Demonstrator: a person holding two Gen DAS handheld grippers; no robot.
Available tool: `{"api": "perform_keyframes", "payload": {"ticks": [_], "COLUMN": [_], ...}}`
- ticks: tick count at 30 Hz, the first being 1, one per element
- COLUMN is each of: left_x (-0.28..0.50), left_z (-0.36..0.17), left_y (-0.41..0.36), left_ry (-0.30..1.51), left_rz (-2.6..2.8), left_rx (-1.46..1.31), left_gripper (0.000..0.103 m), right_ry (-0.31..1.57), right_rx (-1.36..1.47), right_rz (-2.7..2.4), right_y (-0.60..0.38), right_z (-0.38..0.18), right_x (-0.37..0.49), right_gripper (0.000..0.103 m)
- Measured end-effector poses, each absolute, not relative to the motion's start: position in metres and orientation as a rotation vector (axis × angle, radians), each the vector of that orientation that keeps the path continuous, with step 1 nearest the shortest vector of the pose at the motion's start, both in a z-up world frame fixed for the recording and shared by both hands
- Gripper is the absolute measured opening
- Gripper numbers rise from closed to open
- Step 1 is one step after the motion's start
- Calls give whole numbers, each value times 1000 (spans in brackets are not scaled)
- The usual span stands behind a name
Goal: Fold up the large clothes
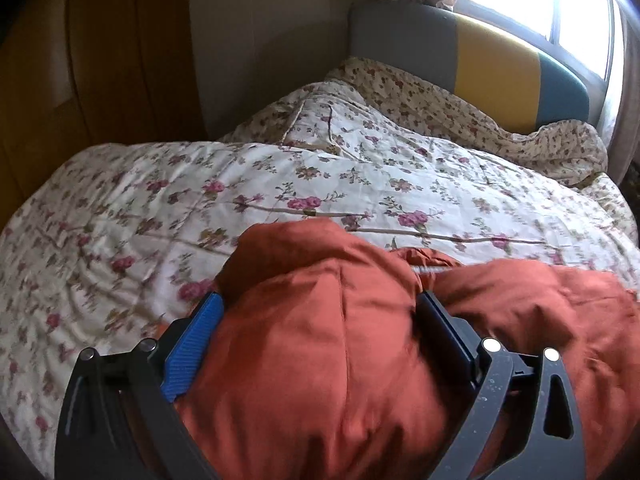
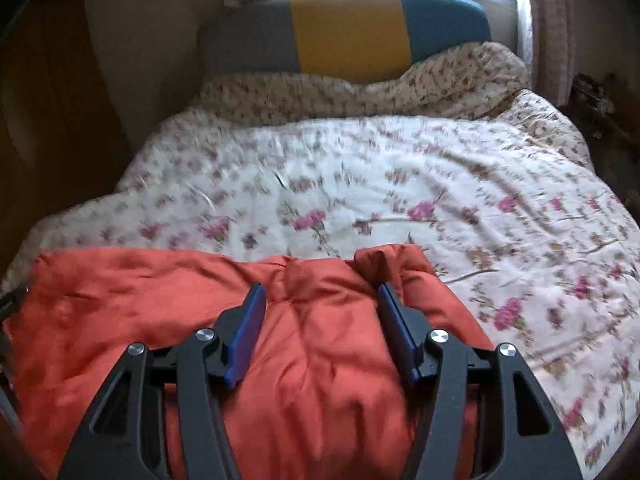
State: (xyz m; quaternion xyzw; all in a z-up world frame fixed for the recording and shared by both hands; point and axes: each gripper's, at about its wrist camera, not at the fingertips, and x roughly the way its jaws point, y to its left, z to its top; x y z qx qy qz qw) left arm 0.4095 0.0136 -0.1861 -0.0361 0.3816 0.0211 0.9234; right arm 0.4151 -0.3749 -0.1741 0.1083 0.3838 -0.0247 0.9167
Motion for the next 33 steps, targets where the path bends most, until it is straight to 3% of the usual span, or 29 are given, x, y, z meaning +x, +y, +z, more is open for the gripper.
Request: {"api": "perform_keyframes", "payload": {"ticks": [5,10,14,17,20,33], "left_x": [342,261,208,199,205,243], "left_z": [-158,-164,-188,-205,-213,-231], "left_y": [49,93,124,123,111,76], "left_ry": [703,641,639,665,697,671], "left_rz": [86,158,224,162,86,-67], "left_rx": [-262,-393,-641,-713,-698,-655], "left_gripper": [96,96,94,94,85,85], "right_ry": [712,686,679,708,717,878], "right_rx": [291,253,225,206,190,10], "right_rz": [35,127,179,204,208,178], "right_y": [-351,-308,-274,-258,-248,-223], "right_z": [-135,-128,-139,-152,-161,-214], "right_x": [350,298,275,272,270,312], "right_gripper": [59,55,28,20,18,18]}}
